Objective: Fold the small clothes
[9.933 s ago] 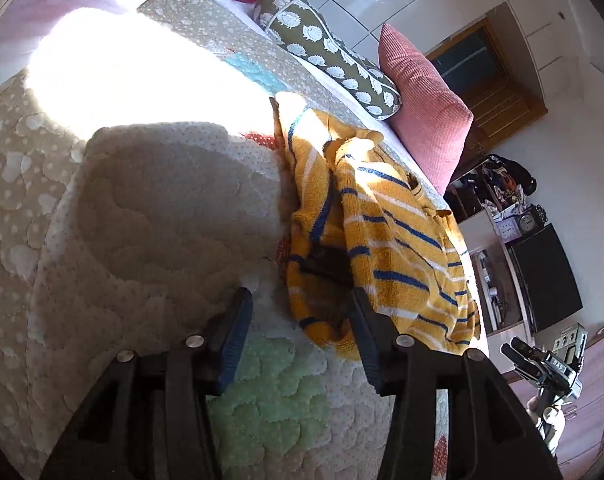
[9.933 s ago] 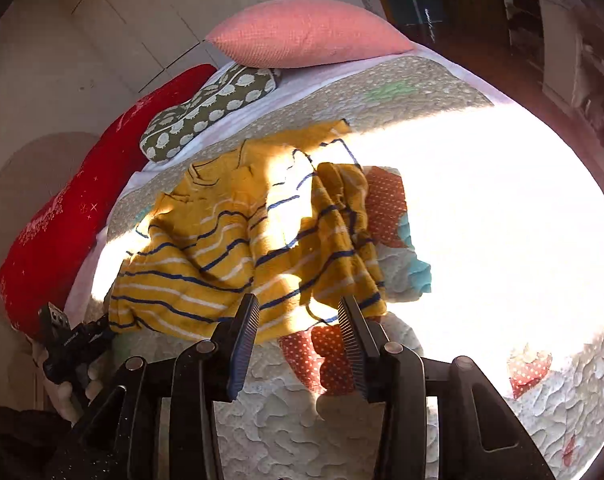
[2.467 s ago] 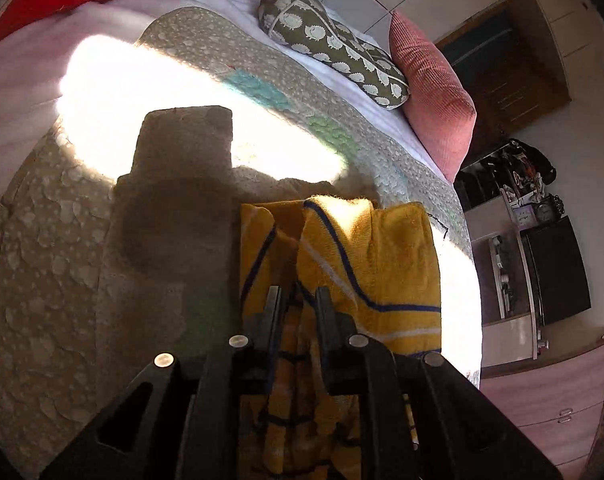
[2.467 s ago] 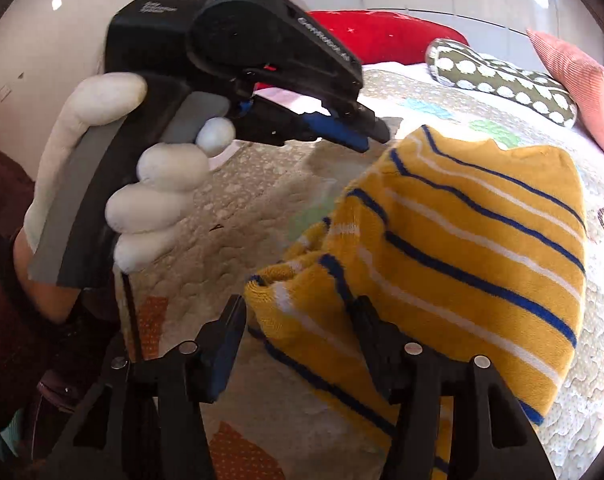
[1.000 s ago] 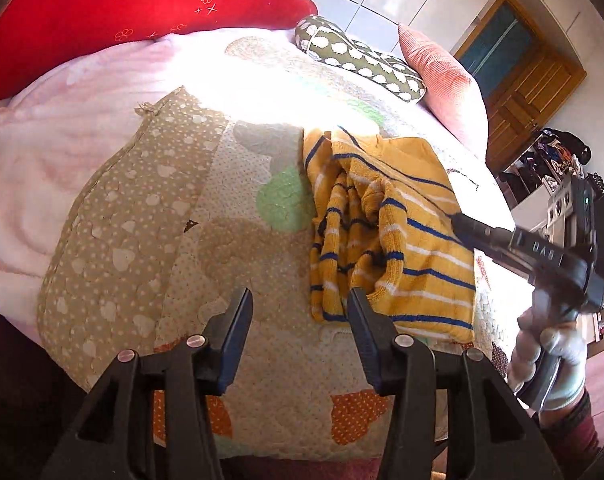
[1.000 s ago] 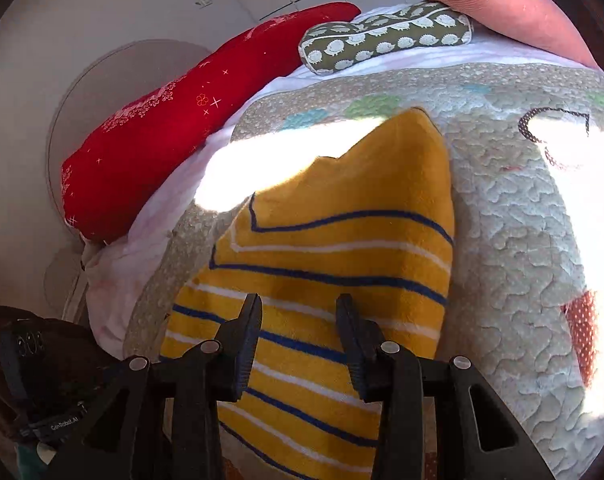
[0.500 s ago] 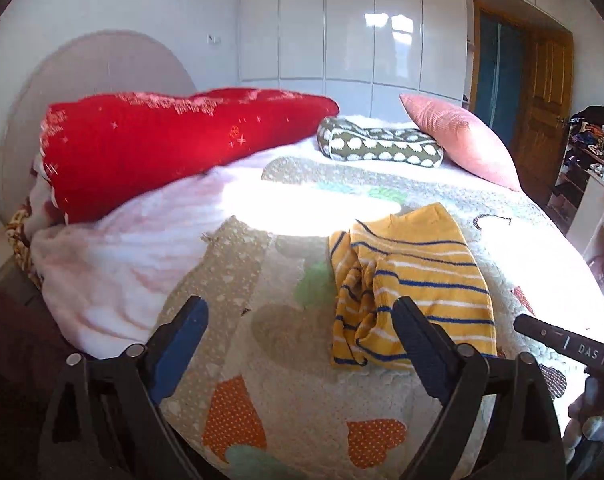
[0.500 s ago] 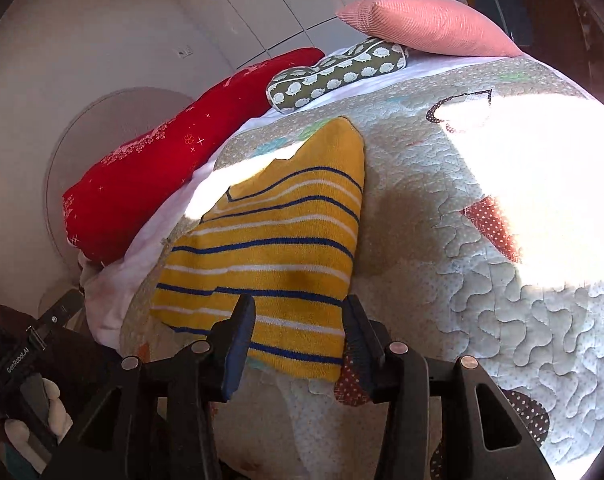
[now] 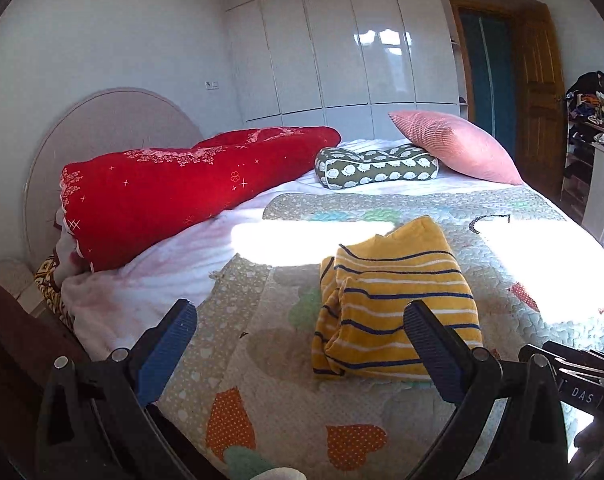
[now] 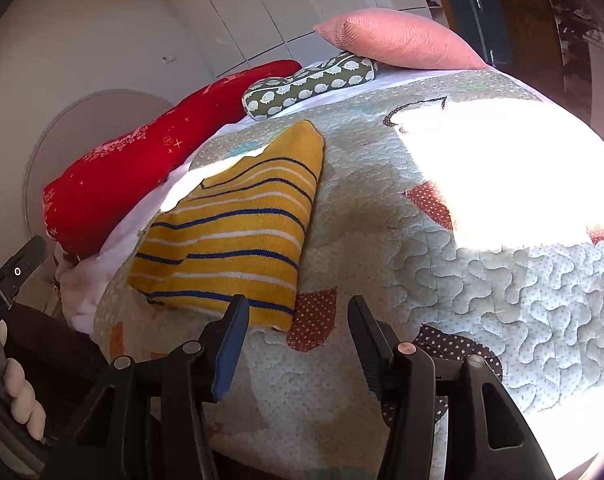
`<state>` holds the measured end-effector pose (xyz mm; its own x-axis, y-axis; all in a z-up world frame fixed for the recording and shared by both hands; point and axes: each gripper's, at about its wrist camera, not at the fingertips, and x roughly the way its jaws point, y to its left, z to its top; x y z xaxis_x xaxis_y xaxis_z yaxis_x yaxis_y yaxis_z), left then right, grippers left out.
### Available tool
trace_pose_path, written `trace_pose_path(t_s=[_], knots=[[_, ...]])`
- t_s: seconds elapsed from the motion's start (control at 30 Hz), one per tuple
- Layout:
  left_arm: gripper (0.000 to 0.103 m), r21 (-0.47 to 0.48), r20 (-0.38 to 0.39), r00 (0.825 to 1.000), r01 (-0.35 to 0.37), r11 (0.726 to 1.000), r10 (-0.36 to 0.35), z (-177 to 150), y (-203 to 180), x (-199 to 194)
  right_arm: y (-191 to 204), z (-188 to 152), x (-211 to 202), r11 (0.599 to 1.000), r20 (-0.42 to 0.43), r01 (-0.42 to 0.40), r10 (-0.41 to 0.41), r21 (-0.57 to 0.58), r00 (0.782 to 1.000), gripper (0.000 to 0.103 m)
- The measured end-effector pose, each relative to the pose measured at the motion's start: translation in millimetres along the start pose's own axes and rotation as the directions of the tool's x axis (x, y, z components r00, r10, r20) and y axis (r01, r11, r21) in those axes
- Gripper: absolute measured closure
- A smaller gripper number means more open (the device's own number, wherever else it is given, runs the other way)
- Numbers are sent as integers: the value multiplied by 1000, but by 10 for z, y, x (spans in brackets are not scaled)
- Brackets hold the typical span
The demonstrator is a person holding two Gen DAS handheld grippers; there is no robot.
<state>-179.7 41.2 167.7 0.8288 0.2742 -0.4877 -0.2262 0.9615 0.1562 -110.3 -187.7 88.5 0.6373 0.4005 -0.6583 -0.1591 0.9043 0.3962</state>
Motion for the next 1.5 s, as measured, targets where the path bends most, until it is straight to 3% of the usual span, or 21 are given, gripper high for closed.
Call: trace_pose_path(t_s=[0.53,0.73,0.9,1.03,1.13,1.23,1.5], knots=[[0,-50,-43,997,67,997,-69,-122,14,45,339,-154,123,992,-30,31,-36,-124,999,44],[0,-72,-124,986,99,992,-108,-187,19,187,392,-193,174,989,-48,28,-35,-143,998,41],[0,-68,-146,982,114,991,-123,-234,-13,217,414,-223,207,988,-64,38,-48,-148,997,41],[0,-76,-194,963,173,982,-185,-296,-62,271,423,-247,220,983,-65,86,-98,-163,993,41],[0,-59,-245,947,198,978,-206,-394,-153,339,422,-227,191,969,-36,174,-182,-174,983,41],[0,-40,-277,940,193,980,-196,-503,-236,386,436,-190,141,946,-4,266,-272,-184,962,41],[0,-15,-316,933,177,984,-173,-624,-304,459,530,-194,106,922,20,326,-329,-208,944,38]])
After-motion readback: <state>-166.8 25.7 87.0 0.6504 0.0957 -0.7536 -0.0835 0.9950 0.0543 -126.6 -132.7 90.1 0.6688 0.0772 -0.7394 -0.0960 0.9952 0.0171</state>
